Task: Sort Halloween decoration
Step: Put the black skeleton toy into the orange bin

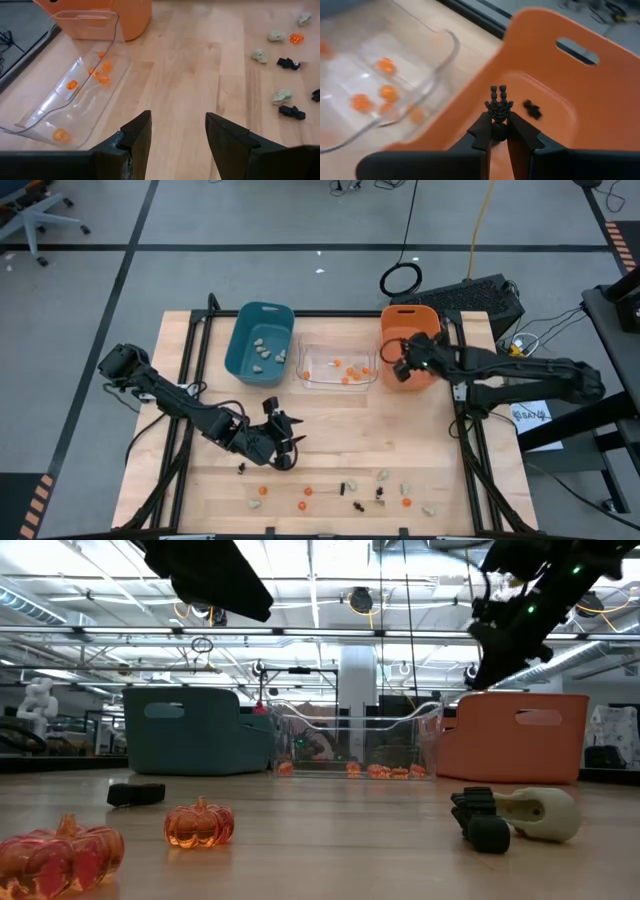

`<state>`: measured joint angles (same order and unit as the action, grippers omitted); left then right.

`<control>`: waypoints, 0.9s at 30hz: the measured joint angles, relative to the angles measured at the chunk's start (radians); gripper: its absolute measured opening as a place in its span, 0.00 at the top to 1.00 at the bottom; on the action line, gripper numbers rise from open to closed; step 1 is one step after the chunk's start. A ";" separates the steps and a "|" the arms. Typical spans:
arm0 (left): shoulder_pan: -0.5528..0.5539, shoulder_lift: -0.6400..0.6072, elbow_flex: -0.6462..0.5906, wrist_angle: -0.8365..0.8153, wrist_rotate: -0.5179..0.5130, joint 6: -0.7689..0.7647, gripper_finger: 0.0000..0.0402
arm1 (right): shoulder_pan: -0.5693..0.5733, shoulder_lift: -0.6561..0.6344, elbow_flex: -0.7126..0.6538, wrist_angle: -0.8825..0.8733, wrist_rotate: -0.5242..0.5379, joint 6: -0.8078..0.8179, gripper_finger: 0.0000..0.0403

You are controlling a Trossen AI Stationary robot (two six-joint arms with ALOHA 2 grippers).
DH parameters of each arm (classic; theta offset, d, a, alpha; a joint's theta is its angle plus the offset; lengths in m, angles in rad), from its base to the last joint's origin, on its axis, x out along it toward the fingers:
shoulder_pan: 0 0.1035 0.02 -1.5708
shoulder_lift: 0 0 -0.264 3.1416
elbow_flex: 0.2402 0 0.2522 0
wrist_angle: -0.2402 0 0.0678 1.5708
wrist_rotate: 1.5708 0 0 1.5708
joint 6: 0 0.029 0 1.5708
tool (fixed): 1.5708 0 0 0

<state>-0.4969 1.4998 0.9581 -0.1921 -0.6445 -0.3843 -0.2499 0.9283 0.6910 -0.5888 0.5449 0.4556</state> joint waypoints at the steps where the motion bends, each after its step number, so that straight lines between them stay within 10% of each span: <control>1: 0.000 0.000 0.000 0.000 0.000 -0.002 0.54 | -0.017 0.019 0.000 0.001 0.000 -0.001 0.93; 19: -0.003 0.097 0.000 0.003 0.040 -0.055 0.54 | -0.129 0.152 0.002 0.005 -0.027 0.130 0.70; 27: -0.038 0.096 0.000 0.008 0.043 -0.081 0.54 | 0.050 0.032 0.043 0.078 -0.070 0.082 0.60</control>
<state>-0.5347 1.5962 0.9581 -0.1843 -0.6019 -0.4652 -0.1999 0.9606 0.7341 -0.5103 0.4750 0.5377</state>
